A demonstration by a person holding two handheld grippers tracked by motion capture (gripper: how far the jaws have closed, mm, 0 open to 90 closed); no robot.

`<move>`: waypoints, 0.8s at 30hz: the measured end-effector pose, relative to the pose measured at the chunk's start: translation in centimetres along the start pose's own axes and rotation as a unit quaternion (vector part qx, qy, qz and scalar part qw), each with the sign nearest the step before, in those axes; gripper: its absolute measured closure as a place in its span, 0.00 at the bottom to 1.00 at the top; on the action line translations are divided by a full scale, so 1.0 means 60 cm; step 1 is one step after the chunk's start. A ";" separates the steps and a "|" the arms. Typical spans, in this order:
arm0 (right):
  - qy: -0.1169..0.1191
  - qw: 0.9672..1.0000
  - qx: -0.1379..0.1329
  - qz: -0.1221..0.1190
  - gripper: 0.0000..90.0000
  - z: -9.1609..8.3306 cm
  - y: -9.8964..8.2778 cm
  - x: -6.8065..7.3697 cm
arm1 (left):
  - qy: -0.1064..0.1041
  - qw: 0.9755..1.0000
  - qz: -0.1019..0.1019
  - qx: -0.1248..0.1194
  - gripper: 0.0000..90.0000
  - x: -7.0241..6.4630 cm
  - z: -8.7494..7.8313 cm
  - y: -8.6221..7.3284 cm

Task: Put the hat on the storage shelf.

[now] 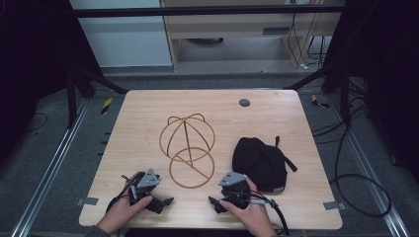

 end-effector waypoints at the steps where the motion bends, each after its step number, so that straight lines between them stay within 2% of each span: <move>1: -0.002 1.000 0.000 0.001 0.09 0.000 0.000 0.000 | 0.000 1.000 -0.001 0.000 0.00 0.000 0.000 0.000; 6: -0.009 1.000 0.008 0.004 0.09 -0.001 0.002 0.005 | 0.000 1.000 0.000 0.001 0.00 0.000 0.000 0.000; 7: -0.016 1.000 0.009 -0.008 0.10 -0.007 0.005 0.011 | 0.000 1.000 0.000 0.000 0.00 0.000 0.000 0.000; 8: -0.016 1.000 0.009 -0.008 0.10 -0.007 0.005 0.011 | 0.000 1.000 0.000 0.000 0.00 0.000 0.000 0.000; 10: -0.015 1.000 -0.004 -0.005 0.10 -0.019 0.010 0.017 | 0.000 1.000 -0.001 0.000 0.00 0.000 0.000 0.000; 11: -0.022 1.000 -0.015 -0.007 0.10 -0.034 0.013 0.022 | 0.000 1.000 0.000 0.000 0.00 0.000 0.000 0.000; 12: -0.022 1.000 -0.015 -0.007 0.10 -0.034 0.013 0.022 | 0.000 1.000 0.000 0.000 0.00 0.000 0.000 0.000; 13: -0.031 0.999 -0.027 -0.002 0.10 -0.049 0.013 0.024 | 0.000 1.000 0.000 0.000 0.00 0.000 0.000 0.000; 15: -0.036 0.999 -0.038 0.003 0.09 -0.062 0.012 0.024 | 0.000 1.000 0.000 0.000 0.00 0.000 0.000 0.000; 18: -0.051 0.998 -0.045 0.010 0.09 -0.080 0.007 0.019 | 0.000 1.000 0.000 0.001 0.00 0.000 0.000 0.000; 24: -0.062 0.996 -0.060 0.024 0.09 -0.101 -0.001 0.010 | 0.000 1.000 -0.002 0.000 0.00 0.000 0.000 0.000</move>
Point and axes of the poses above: each handheld gripper's, and its own axes: z roughly forward along the jaws, y roughly out of its top, x roughly to its left, the point moved 2 cm from there along z, roughly forward along the jaws, and after that the axes turned 10 degrees about y, right-handed, at the moved point
